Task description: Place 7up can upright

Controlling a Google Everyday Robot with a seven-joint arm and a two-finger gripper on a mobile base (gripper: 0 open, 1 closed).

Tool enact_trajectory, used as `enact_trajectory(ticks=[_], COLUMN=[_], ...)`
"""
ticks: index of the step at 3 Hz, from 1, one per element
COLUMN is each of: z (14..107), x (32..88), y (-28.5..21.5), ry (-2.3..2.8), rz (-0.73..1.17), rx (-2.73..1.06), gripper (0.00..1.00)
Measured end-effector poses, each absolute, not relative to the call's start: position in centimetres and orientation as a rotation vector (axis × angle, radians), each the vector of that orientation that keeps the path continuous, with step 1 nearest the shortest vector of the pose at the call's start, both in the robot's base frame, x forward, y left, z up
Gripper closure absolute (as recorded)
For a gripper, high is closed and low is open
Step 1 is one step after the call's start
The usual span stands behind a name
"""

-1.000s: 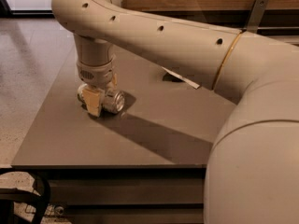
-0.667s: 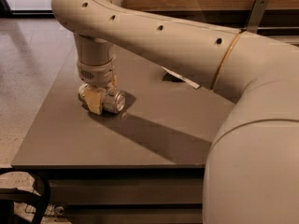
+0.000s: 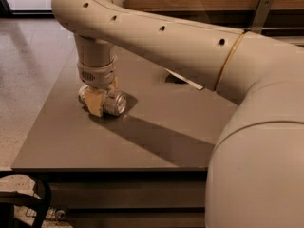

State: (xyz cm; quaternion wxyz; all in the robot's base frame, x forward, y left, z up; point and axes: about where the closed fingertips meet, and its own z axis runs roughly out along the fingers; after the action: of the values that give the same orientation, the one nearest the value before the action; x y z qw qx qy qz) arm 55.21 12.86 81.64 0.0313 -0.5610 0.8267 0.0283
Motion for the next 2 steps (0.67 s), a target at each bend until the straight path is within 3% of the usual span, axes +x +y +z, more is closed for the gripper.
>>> enact_trajectory(ticks=[2], z=[84.4], x=[54.8], y=[8.6], ry=[2.466], rz=[0.175], rx=[-1.598], gripper=[1.0])
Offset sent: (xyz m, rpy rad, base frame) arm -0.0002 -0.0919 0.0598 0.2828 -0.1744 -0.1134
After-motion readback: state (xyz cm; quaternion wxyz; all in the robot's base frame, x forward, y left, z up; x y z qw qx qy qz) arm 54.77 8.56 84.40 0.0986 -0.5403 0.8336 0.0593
